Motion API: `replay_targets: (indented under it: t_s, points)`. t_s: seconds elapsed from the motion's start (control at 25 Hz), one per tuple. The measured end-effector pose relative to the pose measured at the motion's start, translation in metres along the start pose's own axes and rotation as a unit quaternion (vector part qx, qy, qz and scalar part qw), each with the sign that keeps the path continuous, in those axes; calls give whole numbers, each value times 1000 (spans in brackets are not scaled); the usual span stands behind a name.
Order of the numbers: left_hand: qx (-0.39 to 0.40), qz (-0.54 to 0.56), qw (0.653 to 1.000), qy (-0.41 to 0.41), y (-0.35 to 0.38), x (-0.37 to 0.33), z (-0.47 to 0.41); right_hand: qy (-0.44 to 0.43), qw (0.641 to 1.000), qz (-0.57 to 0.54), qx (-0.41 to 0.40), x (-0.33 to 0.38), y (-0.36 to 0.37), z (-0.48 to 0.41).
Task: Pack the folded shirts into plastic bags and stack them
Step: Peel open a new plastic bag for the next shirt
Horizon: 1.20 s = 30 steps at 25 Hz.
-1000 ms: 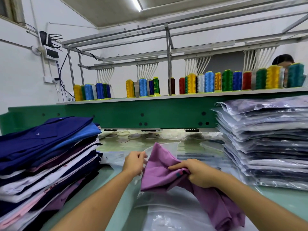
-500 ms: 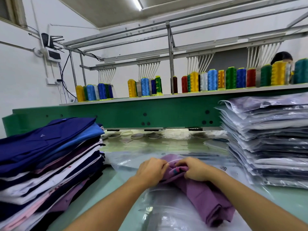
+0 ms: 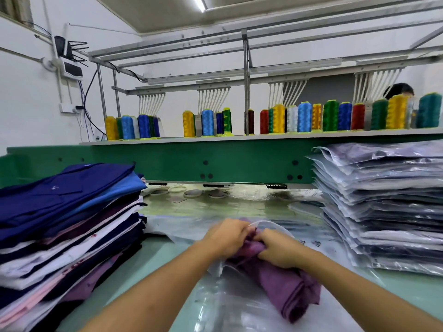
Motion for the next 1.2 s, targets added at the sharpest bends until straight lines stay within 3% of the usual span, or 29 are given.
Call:
replay_targets:
  t_s: [0.16, 0.24, 0.32, 0.36, 0.4, 0.44, 0.48, 0.52, 0.56, 0.6, 0.64, 0.8, 1.0, 1.12, 1.2]
  points:
    - [-24, 67, 997, 40, -32, -11, -3, 13, 999, -14, -45, 20, 2, -39]
    - [-33, 58, 996, 61, -44, -12, -1, 64, 995, -46, -67, 19, -1, -51]
    - [-41, 53, 995, 74, -51, -11, 3, 119, 988, -83, -53, 23, 9, -69]
    - [-43, 54, 995, 76, -52, -10, 6, 138, 989, -51, -21, 20, 23, -67]
    - [-46, 53, 995, 76, -54, -7, 8, 165, 977, 133, 38, 24, 34, -68]
    - [-49, 50, 995, 77, -54, -3, 11, 184, 923, 315, 125, 27, 44, -67]
    - [-51, 48, 995, 77, -54, 2, 15, 150, 893, 404, 133, 37, 40, -67]
    - [-54, 44, 994, 78, -53, 7, 19, 66, 917, 385, 77, 46, 37, -70]
    - [-57, 41, 994, 78, -51, 12, 24, 52, 980, 193, 13, 42, 28, -69]
    - [-58, 43, 994, 77, -48, 16, 28, 105, 994, 32, -3, 31, 18, -67]
    - [-58, 53, 994, 76, -45, 19, 30, 109, 993, -33, -15, 25, 4, -59]
    - [-55, 63, 993, 79, -33, 17, 38, 120, 985, 126, 7, -9, 33, -50]
    - [-14, -41, 996, 79, -9, 19, 53, 59, 990, 124, 40, 3, 52, -35]
    - [45, -121, 988, 83, 15, 26, 70, 36, 973, 226, 38, 4, 68, -17]
    - [74, -126, 988, 58, 27, 38, 81, 25, 976, 215, 31, 4, 73, -4]
Point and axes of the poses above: each hand's wrist, its own z-axis away from the middle knuckle, its own y-axis out of the palm, x = y × z, the point moved 8 cm from there along -z, towards the middle knuckle, and after that the axes turned 5 degrees about -z, right-handed, at the moved point
